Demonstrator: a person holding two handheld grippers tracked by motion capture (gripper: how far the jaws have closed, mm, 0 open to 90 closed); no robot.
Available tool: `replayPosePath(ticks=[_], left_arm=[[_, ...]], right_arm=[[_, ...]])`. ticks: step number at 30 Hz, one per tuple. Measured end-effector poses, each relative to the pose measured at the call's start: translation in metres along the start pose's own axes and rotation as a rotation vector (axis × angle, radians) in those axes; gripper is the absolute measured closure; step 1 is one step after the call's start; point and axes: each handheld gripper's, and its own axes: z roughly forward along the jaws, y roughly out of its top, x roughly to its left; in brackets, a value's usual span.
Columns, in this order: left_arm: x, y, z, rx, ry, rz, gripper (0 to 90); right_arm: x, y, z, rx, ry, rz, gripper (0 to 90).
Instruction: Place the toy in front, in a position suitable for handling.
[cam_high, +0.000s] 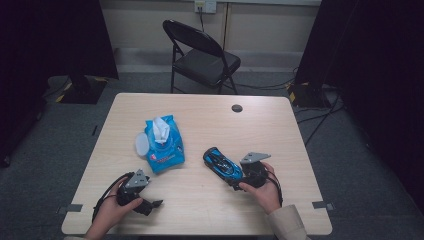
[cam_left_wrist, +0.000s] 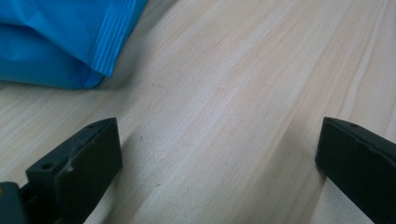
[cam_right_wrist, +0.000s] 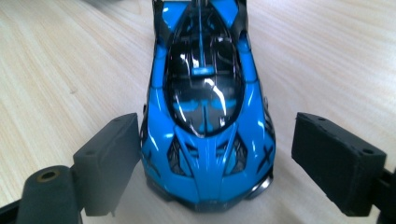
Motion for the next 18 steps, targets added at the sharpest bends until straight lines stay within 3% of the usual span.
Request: replayPosePath(ticks=[12, 18], left_arm=[[0.000, 0.000, 0.000, 0.000, 0.000, -0.001, 0.0], [0.000, 0.000, 0.000, 0.000, 0.001, 0.001, 0.0]], right_arm=[[0.003, -0.007, 0.012, 0.001, -0.004, -0.045, 16.2], [0.005, -0.010, 0.008, -0.006, -0.011, -0.061, 24.7]])
